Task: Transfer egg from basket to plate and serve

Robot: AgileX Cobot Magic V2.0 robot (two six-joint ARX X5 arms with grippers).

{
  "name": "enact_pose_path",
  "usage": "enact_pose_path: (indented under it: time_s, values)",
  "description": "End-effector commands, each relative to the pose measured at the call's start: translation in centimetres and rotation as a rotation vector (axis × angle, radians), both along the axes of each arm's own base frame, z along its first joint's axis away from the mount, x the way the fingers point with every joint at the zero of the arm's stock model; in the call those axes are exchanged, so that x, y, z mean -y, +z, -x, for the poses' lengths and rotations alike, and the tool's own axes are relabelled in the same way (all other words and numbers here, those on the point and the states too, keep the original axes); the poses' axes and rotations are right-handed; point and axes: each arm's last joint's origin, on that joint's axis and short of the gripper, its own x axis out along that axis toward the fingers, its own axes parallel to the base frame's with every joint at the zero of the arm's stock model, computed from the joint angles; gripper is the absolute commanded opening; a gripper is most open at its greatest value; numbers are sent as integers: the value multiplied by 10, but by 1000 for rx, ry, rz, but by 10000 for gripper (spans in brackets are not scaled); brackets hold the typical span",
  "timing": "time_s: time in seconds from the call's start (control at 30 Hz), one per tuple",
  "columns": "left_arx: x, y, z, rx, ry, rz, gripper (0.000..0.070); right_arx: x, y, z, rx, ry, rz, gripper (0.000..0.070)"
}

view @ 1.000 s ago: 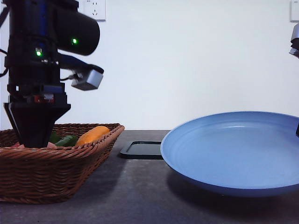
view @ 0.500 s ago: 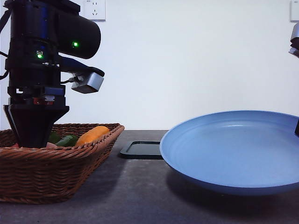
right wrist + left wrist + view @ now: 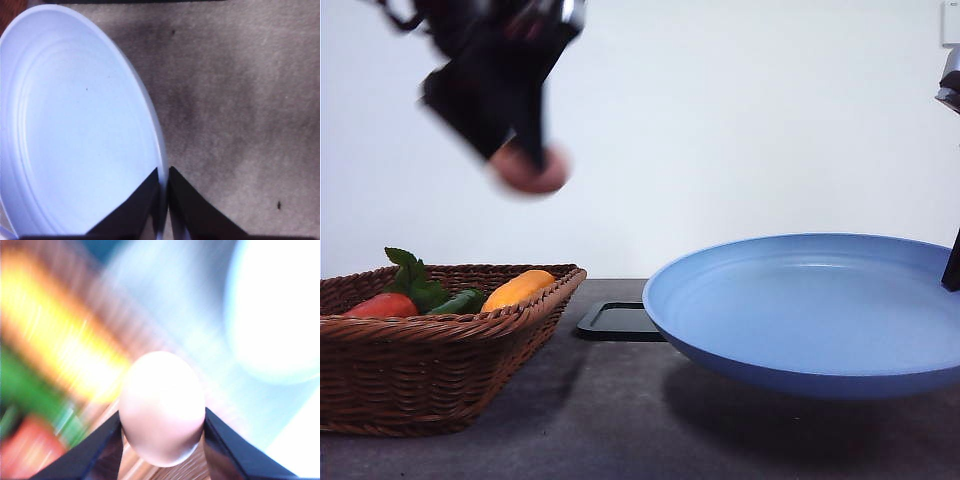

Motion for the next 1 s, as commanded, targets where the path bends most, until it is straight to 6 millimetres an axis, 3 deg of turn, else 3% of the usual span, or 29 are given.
enact_pose_path:
  time_s: [0.0,0.17,0.37,0.57,0.8,0.87,0.97]
  values:
    - [13,16,3,-11,-38,135,105,-3,2,-2,-8,-6,-25,0]
    - [47,32,15,44,-175,319,104,-9,2,-6,-35,7,-75,0]
    - [86,28,39,121,-276,306,104,-15,1,-16,-97,31,-118,0]
    - [112,6,50,136,-302,189,105,-17,13,-27,-123,52,-109,0]
    - [134,-34,48,75,-313,62,106,-18,39,-33,-88,81,-93,0]
    - [137,-43,48,68,-308,17,131,-17,44,-32,-90,92,-84,0]
    - [138,-45,47,68,-298,-3,255,-17,44,-32,-105,100,-77,0]
